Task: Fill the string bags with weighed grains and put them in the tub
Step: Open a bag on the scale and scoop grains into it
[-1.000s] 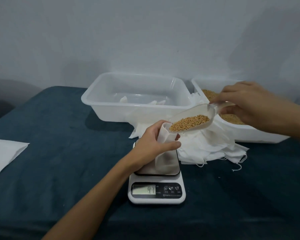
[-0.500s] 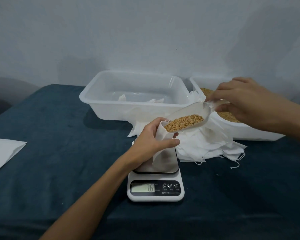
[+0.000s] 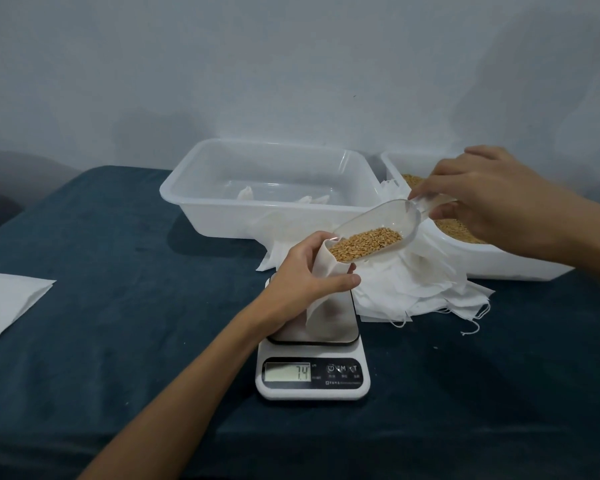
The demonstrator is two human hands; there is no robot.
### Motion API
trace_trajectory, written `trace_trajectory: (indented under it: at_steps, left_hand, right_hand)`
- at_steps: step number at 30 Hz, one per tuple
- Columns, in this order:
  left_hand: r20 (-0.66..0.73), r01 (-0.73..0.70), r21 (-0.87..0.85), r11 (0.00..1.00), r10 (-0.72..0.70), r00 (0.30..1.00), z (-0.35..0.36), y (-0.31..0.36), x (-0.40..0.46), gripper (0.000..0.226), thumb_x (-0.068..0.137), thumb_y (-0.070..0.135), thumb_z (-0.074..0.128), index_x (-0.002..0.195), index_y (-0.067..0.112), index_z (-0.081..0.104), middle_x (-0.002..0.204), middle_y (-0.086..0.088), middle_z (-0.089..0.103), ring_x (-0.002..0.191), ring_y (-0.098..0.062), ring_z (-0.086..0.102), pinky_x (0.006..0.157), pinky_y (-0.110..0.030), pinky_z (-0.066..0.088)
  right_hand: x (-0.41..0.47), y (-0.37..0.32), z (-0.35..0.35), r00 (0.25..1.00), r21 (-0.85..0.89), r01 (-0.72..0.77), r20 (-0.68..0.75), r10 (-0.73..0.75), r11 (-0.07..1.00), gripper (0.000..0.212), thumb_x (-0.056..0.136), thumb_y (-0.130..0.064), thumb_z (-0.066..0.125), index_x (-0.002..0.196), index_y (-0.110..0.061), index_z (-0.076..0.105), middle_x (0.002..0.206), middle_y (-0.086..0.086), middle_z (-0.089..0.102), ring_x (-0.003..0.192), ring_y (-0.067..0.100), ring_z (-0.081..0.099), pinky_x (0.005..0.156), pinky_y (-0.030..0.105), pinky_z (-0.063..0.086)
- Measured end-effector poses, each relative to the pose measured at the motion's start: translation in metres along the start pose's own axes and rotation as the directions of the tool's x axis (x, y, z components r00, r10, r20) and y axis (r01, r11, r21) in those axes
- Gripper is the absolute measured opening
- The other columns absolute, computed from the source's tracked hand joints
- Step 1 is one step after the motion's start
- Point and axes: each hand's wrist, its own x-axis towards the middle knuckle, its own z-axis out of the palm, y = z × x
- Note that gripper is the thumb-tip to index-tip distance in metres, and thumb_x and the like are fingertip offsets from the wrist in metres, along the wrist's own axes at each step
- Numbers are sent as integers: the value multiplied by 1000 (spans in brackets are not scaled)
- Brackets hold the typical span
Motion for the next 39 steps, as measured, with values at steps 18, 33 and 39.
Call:
trace_trajectory:
  at_steps: [18,33,39]
  left_hand:
    - [1,-3,-3,1000,3,1000,-1,0,1,47,87,5,82,128,12,60,110,-6,75,100,-15,72,94,-30,56]
    - [1,-11,-38,999,11,1000,-2,-3,3,51,85,7,84,129,16,61,119,-4,75,109,-19,72,104,-34,54]
    - [-4,-9,-43,999,9,1000,-2,-4,3,52,85,5,84,130,16,60,120,-3,75,109,-21,72,105,-36,54]
  right_hand:
    - [2,0,1,1000,-22,15,-10,-15,1000,31,91,-13,68,120,-22,71,109,1,67,105,31,61,113,49,26]
    - [3,3,6,995,-65,60,-73,-65,996,28,89,-13,73,115,-22,72,100,0,66,98,32,63,111,51,30]
    - [3,4,6,993,-77,71,-86,-77,994,28,88,-12,73,114,-23,72,100,-1,66,97,31,63,110,52,32]
